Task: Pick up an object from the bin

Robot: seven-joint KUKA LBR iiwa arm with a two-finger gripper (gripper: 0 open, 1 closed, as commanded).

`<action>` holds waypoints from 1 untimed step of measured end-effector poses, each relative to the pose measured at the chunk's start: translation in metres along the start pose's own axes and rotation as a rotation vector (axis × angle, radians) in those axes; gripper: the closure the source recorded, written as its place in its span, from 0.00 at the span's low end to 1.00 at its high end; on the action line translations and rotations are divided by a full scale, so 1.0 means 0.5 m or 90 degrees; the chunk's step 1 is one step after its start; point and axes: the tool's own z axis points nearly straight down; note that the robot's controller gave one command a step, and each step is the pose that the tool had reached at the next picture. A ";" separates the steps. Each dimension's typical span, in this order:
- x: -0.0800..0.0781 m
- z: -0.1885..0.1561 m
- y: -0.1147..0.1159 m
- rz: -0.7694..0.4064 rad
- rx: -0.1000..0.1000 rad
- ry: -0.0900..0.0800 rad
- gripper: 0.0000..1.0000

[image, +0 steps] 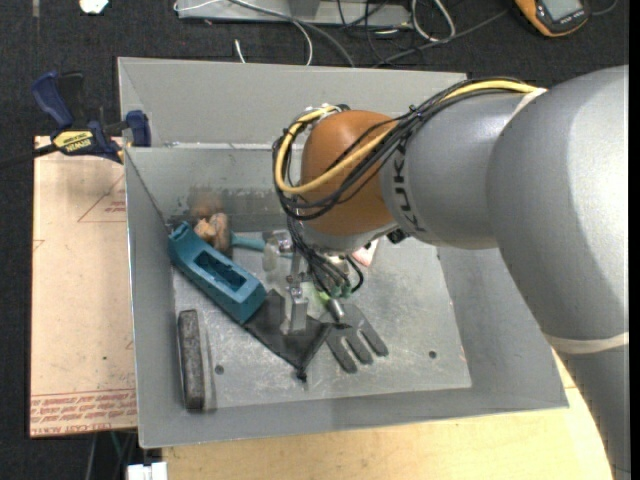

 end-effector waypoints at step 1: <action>0.017 0.031 -0.037 -0.035 0.000 -0.002 0.00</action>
Offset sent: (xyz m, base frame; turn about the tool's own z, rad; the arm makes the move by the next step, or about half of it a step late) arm -0.0378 -0.0572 0.0674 0.0788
